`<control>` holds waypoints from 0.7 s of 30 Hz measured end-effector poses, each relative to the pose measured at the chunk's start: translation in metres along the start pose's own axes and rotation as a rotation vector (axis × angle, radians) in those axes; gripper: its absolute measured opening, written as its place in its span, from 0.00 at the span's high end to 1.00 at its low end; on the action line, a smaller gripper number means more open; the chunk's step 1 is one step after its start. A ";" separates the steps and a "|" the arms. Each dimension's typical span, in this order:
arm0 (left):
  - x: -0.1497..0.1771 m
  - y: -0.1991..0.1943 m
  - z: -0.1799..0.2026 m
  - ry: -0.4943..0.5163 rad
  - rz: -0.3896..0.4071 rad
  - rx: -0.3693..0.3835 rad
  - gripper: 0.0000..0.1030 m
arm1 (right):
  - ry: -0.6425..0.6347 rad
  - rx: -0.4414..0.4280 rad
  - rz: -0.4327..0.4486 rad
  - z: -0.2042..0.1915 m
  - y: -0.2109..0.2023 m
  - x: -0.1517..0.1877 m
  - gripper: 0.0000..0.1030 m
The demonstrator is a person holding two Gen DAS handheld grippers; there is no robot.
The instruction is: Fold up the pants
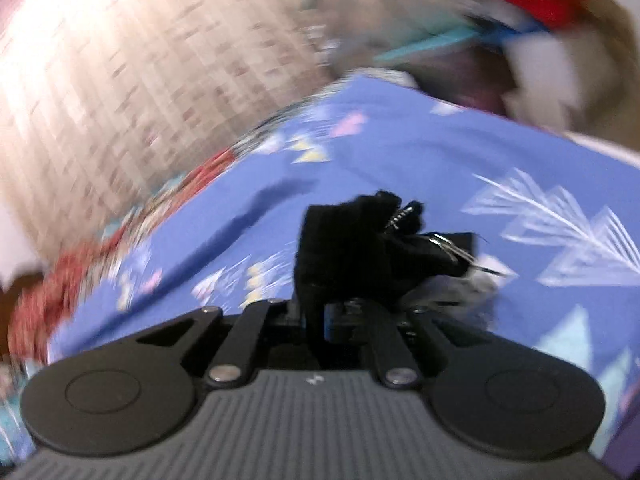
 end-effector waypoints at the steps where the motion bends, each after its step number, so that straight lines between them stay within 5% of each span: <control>1: 0.000 -0.004 -0.001 -0.002 0.010 0.008 0.52 | -0.063 -0.024 -0.026 -0.019 0.006 0.004 0.90; 8: 0.004 -0.028 -0.019 -0.035 0.049 0.019 0.52 | -0.586 -0.182 -0.353 -0.130 0.055 0.091 0.89; 11: 0.008 -0.030 -0.027 -0.059 0.041 0.018 0.52 | -0.725 -0.172 -0.519 -0.141 0.070 0.142 0.78; 15: 0.010 -0.032 -0.032 -0.070 0.041 0.028 0.52 | -0.750 -0.186 -0.509 -0.142 0.053 0.145 0.55; 21: 0.011 -0.038 -0.037 -0.089 0.057 0.063 0.52 | -0.525 -0.294 -0.393 -0.138 0.030 0.095 0.56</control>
Point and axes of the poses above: each gripper's, at about its wrist camera, not at the fingertips, and y roughly the way its jaws point, z to its right, x to its underside, the point moved 6 cm from there along y, roughly the way its jaws point, and after that the axes turned 9 degrees about -x, right-handed, at the moved point
